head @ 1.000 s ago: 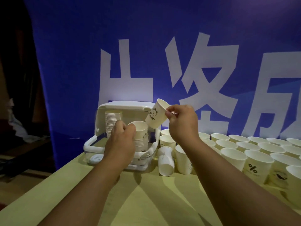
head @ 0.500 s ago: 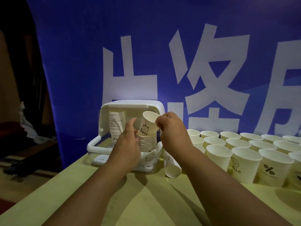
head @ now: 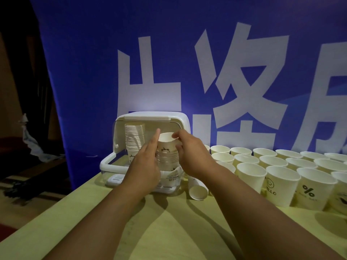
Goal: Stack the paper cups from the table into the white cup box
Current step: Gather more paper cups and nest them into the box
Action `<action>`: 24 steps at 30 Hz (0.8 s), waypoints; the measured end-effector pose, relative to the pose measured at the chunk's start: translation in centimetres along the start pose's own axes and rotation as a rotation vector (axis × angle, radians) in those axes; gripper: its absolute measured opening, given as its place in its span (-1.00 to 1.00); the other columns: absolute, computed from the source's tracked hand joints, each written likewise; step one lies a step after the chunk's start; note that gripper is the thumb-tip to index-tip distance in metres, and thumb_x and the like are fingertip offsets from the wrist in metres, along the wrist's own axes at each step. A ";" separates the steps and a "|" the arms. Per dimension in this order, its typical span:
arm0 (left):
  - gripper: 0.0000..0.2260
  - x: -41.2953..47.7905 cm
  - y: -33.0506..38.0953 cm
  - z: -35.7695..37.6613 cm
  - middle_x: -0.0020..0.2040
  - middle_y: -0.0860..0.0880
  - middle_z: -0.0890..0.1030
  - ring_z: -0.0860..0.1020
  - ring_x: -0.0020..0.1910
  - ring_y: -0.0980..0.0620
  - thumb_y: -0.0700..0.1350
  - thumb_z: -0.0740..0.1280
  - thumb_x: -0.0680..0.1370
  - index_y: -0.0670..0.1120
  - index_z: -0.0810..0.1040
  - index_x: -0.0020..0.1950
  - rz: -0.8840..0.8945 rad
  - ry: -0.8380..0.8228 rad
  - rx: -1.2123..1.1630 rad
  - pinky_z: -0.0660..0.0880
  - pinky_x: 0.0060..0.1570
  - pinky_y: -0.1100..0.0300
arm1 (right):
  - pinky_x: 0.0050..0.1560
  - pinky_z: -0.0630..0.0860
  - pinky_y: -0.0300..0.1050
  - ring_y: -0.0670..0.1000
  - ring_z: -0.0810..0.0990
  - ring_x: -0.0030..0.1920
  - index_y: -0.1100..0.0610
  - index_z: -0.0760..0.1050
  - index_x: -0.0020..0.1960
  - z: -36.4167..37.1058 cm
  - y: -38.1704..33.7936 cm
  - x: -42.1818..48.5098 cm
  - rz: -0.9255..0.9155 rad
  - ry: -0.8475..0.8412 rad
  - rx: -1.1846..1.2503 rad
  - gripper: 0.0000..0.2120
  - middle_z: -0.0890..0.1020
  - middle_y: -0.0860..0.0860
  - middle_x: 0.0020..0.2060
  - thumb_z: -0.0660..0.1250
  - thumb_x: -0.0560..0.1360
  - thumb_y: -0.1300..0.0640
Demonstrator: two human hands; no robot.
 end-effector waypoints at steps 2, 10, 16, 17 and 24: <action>-0.32 0.0 -0.2 -0.1 0.50 0.05 0.36 0.41 0.43 0.00 -0.32 0.26 0.64 0.10 0.10 0.66 -0.019 0.019 0.010 0.48 0.38 -0.03 | 0.04 0.45 -0.22 0.04 0.56 0.20 -0.03 0.33 0.45 0.8 0.2 -0.3 -0.006 -0.056 -0.051 -0.47 0.52 0.01 0.33 0.36 0.56 0.29; -0.47 -0.1 -0.2 -0.2 0.50 0.09 0.41 0.39 0.43 0.03 -0.34 0.27 0.62 -0.04 0.36 0.58 0.010 -0.011 0.100 0.44 0.42 0.00 | 0.34 0.39 0.08 0.09 0.48 0.31 0.00 0.34 0.46 2.7 0.9 -0.5 -0.066 -0.116 -0.409 -0.41 0.47 0.01 0.40 0.46 0.48 0.16; -0.49 -0.1 -0.3 -0.2 0.49 0.09 0.41 0.37 0.43 0.02 -0.24 0.28 0.62 0.00 0.36 0.57 0.011 -0.034 0.186 0.43 0.40 -0.07 | 0.38 0.34 0.10 0.09 0.40 0.39 -0.03 0.30 0.52 2.7 1.0 -0.8 -0.097 -0.106 -0.430 -0.36 0.37 -0.04 0.49 0.45 0.50 0.16; -0.49 -0.2 -0.3 -0.1 0.48 0.09 0.42 0.37 0.42 0.02 -0.22 0.30 0.61 0.01 0.36 0.57 0.008 -0.033 0.192 0.44 0.40 -0.07 | 0.37 0.36 0.08 0.09 0.42 0.38 -0.03 0.31 0.51 2.6 0.9 -0.9 -0.098 -0.100 -0.398 -0.36 0.38 -0.04 0.48 0.45 0.50 0.16; -0.79 -1.7 2.1 -2.4 0.09 0.05 0.56 0.52 0.06 0.01 -0.10 0.43 0.53 0.06 0.53 0.13 0.023 0.127 0.195 0.60 0.04 0.05 | 0.09 0.57 -0.11 -0.01 0.57 0.03 -0.07 0.47 0.27 -1.8 2.0 -3.6 0.101 0.057 -0.210 -0.62 0.57 -0.05 0.17 0.46 0.49 0.10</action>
Point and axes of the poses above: each hand's wrist, its own x-axis towards the middle knuckle, its own z-axis out of the palm, y = z × x, the point moved 9 cm from there along x, towards the middle knuckle
